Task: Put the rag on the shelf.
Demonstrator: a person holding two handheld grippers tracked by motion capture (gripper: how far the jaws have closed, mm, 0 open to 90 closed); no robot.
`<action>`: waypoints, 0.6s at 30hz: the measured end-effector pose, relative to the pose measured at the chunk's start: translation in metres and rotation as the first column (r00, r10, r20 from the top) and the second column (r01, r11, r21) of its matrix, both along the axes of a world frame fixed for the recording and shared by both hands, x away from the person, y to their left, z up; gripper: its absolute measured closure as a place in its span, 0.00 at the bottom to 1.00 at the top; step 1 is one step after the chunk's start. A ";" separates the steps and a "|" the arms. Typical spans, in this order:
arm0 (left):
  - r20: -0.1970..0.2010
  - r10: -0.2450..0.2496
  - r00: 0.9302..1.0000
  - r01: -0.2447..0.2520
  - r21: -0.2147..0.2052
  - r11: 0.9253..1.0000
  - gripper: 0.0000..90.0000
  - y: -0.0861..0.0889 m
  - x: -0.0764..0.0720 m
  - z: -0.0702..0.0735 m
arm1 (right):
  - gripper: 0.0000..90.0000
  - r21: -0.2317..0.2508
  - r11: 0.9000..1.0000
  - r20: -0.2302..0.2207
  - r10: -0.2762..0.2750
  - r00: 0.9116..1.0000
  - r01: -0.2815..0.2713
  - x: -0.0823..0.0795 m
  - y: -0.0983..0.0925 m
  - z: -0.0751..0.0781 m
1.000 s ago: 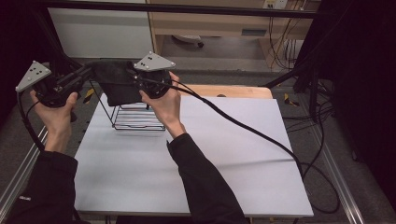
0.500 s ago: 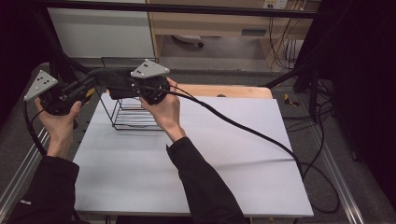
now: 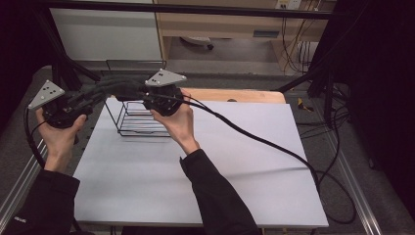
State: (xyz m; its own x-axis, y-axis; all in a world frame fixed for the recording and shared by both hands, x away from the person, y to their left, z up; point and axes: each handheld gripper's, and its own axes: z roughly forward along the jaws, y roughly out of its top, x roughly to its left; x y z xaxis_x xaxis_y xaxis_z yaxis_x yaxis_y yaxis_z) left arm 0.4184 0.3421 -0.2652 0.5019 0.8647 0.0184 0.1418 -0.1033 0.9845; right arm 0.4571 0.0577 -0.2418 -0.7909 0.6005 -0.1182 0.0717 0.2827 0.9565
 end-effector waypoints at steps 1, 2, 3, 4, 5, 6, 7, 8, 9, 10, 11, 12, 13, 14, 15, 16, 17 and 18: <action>-0.011 -0.001 1.000 0.001 0.002 1.000 0.75 0.000 0.000 -0.001 | 0.73 -0.007 1.000 -0.008 -0.001 1.000 0.000 -0.001 -0.001 0.000; -0.021 -0.001 1.000 0.001 0.007 1.000 0.74 0.000 -0.001 -0.002 | 0.72 -0.016 1.000 -0.008 -0.001 1.000 0.001 -0.003 -0.001 0.000; -0.030 0.001 1.000 -0.001 0.016 1.000 0.73 0.000 -0.001 -0.003 | 0.71 -0.023 1.000 -0.008 -0.002 1.000 0.001 -0.005 -0.002 0.000; -0.038 0.003 0.999 -0.002 0.024 1.000 0.73 0.000 -0.002 -0.004 | 0.71 -0.024 1.000 -0.010 -0.001 1.000 0.001 -0.007 -0.002 -0.001; -0.045 0.005 0.999 -0.003 0.029 1.000 0.72 0.000 -0.002 -0.006 | 0.70 -0.025 1.000 -0.013 -0.003 1.000 0.003 -0.008 -0.003 -0.001; -0.053 0.006 0.999 -0.005 0.032 0.999 0.71 0.000 -0.003 -0.007 | 0.70 -0.028 1.000 -0.020 -0.006 1.000 0.005 -0.009 -0.003 -0.003; -0.060 0.007 0.998 -0.005 0.035 0.999 0.71 0.001 -0.003 -0.009 | 0.69 -0.032 0.999 -0.029 -0.009 1.000 0.008 -0.010 -0.004 -0.004; -0.066 0.008 0.998 -0.006 0.038 0.999 0.71 0.001 -0.002 -0.011 | 0.68 -0.039 0.999 -0.039 -0.010 0.999 0.009 -0.010 -0.005 -0.007; -0.075 0.010 0.997 -0.007 0.041 0.999 0.70 0.001 -0.002 -0.013 | 0.68 -0.045 0.999 -0.058 -0.011 0.998 0.009 -0.010 -0.005 -0.010; -0.085 0.010 0.996 -0.007 0.041 0.999 0.70 0.001 -0.001 -0.015 | 0.68 -0.052 0.999 -0.069 -0.010 0.998 0.007 -0.009 -0.005 -0.013; -0.093 0.012 0.996 -0.008 0.043 0.999 0.68 0.001 0.001 -0.018 | 0.68 -0.061 0.998 -0.078 -0.013 0.997 0.008 -0.008 -0.005 -0.017; -0.100 0.013 0.995 -0.009 0.046 0.999 0.68 0.000 0.002 -0.020 | 0.68 -0.072 0.997 -0.086 -0.018 0.996 0.012 -0.007 -0.005 -0.020; -0.108 0.015 0.994 -0.010 0.051 0.999 0.68 0.000 0.003 -0.023 | 0.67 -0.070 0.997 -0.096 -0.018 0.995 0.011 -0.006 -0.005 -0.024; -0.114 0.016 0.993 -0.010 0.054 0.999 0.67 -0.001 0.004 -0.025 | 0.67 -0.069 0.998 -0.106 -0.020 0.994 0.012 -0.004 -0.005 -0.028; -0.121 0.020 0.992 -0.012 0.060 0.998 0.66 -0.001 0.005 -0.027 | 0.67 -0.071 0.997 -0.115 -0.023 0.993 0.015 -0.002 -0.005 -0.031; -0.130 0.024 0.991 -0.015 0.068 0.998 0.65 -0.002 0.007 -0.030 | 0.66 -0.070 0.997 -0.124 -0.027 0.992 0.018 -0.001 -0.006 -0.035; -0.137 0.031 0.990 -0.021 0.072 0.997 0.64 -0.002 0.008 -0.032 | 0.66 -0.073 0.997 -0.133 -0.030 0.991 0.020 0.001 -0.006 -0.039; -0.147 0.036 0.988 -0.025 0.077 0.997 0.63 -0.002 0.010 -0.035 | 0.65 -0.066 0.998 -0.142 -0.028 0.989 0.018 0.003 -0.007 -0.042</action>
